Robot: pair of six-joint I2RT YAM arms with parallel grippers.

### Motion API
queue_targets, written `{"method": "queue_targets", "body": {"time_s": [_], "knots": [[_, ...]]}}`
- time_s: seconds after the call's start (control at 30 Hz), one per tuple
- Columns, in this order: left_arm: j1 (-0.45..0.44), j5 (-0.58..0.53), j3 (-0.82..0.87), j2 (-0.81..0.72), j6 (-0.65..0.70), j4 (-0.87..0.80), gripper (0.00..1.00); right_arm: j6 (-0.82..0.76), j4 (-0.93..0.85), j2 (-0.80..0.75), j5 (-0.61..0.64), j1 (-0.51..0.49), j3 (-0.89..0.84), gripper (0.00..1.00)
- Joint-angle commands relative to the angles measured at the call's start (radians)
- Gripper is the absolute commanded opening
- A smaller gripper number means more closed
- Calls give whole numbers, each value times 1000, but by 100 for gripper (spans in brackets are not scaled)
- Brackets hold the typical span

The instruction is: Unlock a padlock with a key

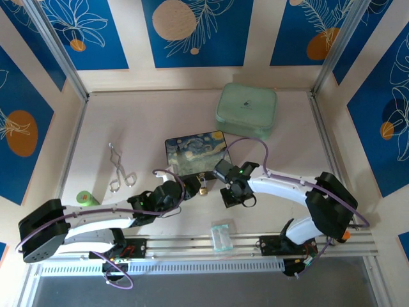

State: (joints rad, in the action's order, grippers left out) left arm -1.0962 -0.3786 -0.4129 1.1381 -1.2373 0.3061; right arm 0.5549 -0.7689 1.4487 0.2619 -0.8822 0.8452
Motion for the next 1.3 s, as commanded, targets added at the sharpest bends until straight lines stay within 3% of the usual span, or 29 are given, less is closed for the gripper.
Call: {"method": "queue_targets", "body": {"time_s": [0.0,0.17,0.27,0.5,0.87,1.07,1.17,1.27], "knots": [[-8,11,-10,18,21,33,57,-60,22,-62,-95,4,9,0],[-10,66,-41,82,26,85,52,-101,42,-146,-160,-27,43,0],[-13,107,-60,130,24,136,46,-114,46,-175,-161,-50,66,0],[-27,133,-89,184,25,203,45,-127,41,-177,-132,-105,111,0],[-28,188,-89,254,-45,294,24,-104,103,-198,-100,-96,101,0],[-28,190,-89,254,-52,286,17,-96,118,-201,-90,-88,92,0],[-28,193,-89,254,-56,286,3,-95,121,-205,-82,-88,89,0],[-28,200,-90,253,-60,287,0,-93,135,-206,-79,-87,86,0]]}}
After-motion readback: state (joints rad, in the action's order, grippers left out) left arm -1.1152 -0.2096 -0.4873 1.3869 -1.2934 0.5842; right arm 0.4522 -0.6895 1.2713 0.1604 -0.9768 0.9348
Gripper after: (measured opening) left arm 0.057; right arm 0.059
